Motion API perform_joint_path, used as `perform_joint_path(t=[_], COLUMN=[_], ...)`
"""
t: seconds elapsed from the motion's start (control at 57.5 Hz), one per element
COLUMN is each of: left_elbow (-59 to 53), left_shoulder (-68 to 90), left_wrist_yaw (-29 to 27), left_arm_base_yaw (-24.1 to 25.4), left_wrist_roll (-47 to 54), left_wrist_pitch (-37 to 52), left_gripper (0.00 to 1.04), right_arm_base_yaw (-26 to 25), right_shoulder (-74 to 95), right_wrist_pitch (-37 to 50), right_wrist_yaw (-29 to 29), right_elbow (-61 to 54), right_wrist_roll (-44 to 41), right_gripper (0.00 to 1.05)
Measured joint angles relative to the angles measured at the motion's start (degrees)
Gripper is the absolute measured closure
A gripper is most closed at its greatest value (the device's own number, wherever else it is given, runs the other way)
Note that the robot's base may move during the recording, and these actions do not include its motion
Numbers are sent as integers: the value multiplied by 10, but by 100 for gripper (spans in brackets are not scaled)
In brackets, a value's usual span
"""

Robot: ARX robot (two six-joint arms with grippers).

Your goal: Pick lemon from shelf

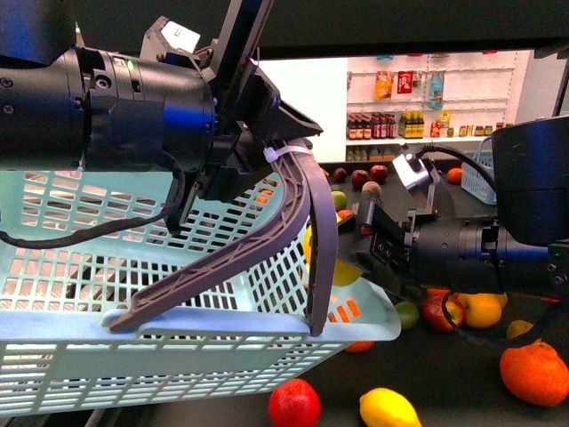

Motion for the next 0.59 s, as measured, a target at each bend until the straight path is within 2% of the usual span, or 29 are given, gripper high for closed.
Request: perform_joint_path(t=[0.139, 0.174, 0.348, 0.47, 0.591], left_elbow=[0, 0, 0, 0, 0], left_shoulder=[0, 0, 1, 1, 1], left_wrist_yaw=[0, 0, -1, -2, -1], left_arm_base_yaw=[0, 0, 0, 0, 0], left_wrist_roll=[0, -1, 0, 0, 0], left_wrist_pitch=[0, 0, 0, 0, 0], left_gripper=[94, 94, 94, 94, 94], right_arm_base_yaw=[-2, -5, -44, -96, -140], right_shoulder=[0, 0, 17, 72, 160], right_wrist_pitch=[28, 35, 65, 52, 0], right_wrist_yaw=[0, 0, 38, 104, 184], right_elbow=[-4, -4, 24, 80, 131], right_wrist_roll=[6, 14, 59, 73, 17], right_gripper=[8, 6, 7, 7, 7])
